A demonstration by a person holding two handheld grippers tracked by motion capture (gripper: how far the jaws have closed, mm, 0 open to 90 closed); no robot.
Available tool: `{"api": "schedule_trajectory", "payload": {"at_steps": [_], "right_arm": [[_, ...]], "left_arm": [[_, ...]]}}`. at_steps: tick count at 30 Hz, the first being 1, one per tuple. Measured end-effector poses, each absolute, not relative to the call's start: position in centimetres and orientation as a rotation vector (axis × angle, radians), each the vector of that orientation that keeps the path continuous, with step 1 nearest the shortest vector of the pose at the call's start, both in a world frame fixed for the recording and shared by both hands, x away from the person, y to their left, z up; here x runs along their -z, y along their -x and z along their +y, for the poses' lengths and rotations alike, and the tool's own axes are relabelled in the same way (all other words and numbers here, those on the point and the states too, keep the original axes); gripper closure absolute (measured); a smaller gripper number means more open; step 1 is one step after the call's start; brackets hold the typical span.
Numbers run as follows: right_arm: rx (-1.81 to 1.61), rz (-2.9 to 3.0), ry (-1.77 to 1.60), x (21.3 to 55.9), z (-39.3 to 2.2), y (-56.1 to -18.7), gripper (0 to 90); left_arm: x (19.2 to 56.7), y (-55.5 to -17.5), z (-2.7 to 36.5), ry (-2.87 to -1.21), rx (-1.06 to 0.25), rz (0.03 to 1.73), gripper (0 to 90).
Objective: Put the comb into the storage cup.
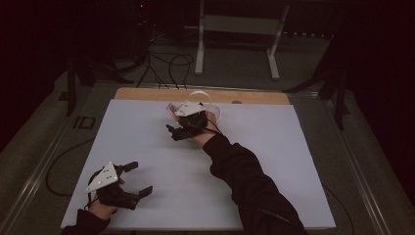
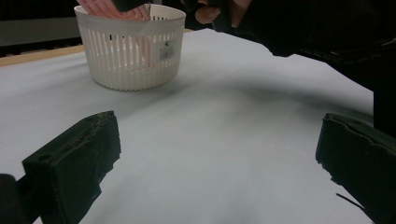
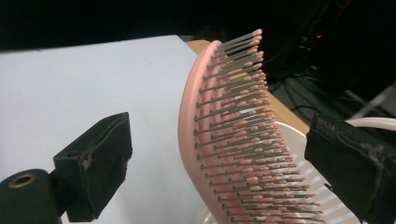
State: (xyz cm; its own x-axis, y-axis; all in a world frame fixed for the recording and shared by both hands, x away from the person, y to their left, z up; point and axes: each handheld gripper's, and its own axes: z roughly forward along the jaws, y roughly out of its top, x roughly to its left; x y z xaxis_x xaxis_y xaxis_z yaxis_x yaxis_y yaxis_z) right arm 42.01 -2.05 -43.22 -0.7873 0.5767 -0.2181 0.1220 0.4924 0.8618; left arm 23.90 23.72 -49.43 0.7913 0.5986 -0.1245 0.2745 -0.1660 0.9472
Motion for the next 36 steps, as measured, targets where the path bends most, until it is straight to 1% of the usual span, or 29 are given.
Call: {"api": "schedule_trajectory", "payload": {"at_steps": [17,36], "right_arm": [[-1.282,2.327,-0.575,42.0,-3.0,-41.7,8.0],[-1.328,2.322,-0.622,40.8,-6.5,-40.9,8.8]], "left_arm": [[49.3,-23.6,23.9,-1.758,-0.345,0.685,0.0],[49.3,-23.5,23.9,-1.752,-0.35,0.691,0.0]]}}
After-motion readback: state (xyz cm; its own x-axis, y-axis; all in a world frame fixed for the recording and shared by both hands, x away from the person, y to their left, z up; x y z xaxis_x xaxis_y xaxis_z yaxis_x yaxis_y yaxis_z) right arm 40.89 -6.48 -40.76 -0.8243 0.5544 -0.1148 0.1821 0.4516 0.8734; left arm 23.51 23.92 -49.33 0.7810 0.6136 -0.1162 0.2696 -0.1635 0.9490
